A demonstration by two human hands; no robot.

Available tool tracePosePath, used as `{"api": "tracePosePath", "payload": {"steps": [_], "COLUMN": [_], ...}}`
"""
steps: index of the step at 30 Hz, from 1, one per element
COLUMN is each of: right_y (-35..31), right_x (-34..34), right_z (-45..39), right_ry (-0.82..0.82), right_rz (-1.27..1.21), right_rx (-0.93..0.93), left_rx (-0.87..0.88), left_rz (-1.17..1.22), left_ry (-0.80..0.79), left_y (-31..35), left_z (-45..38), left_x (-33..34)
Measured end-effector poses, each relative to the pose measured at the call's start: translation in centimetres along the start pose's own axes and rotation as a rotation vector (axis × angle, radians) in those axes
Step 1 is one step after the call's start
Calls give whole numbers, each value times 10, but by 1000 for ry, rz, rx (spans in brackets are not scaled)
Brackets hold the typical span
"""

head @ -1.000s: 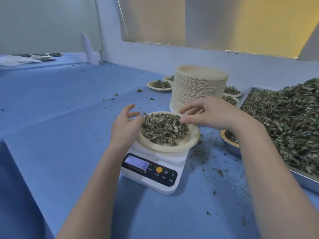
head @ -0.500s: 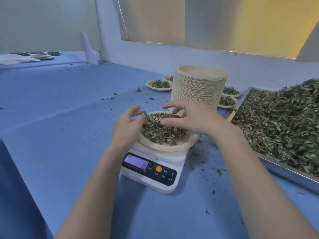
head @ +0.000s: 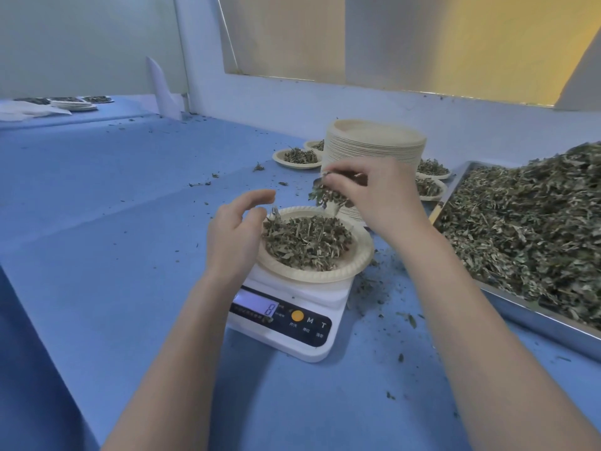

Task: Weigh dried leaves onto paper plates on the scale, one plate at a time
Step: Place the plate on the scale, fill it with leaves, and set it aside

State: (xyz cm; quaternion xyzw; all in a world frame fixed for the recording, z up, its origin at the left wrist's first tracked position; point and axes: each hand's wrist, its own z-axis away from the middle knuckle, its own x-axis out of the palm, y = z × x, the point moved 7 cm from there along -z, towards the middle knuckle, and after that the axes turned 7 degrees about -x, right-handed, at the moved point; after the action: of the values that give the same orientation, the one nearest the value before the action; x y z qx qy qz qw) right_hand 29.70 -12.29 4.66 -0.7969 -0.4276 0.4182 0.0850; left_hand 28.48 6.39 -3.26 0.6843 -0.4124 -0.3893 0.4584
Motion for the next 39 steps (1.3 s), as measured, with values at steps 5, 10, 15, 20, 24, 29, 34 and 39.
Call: {"api": "tracePosePath", "payload": {"steps": [5, 10, 15, 20, 24, 29, 34, 39], "right_y": [7, 5, 5, 3, 1, 0, -1, -1], "right_x": [-9, -5, 0, 1, -1, 0, -3, -7], "right_z": [1, 2, 1, 1, 0, 0, 0, 0], "right_ry": [79, 59, 26, 16, 3, -24, -29, -32], "right_rz": [-129, -175, -184, -192, -177, -185, -173, -154], "right_rx": [61, 77, 91, 76, 65, 69, 58, 51], "left_rx": [-1, 12, 45, 190, 260, 275, 270, 259], "left_rz": [54, 39, 14, -109, -167, -208, -231, -236], "left_ry": [16, 12, 13, 40, 10, 7, 30, 45], "left_y": [1, 2, 8, 28, 34, 34, 33, 32], "left_z": [0, 1, 5, 17, 20, 23, 24, 23], "left_x": [-2, 0, 0, 6, 14, 18, 19, 18]}}
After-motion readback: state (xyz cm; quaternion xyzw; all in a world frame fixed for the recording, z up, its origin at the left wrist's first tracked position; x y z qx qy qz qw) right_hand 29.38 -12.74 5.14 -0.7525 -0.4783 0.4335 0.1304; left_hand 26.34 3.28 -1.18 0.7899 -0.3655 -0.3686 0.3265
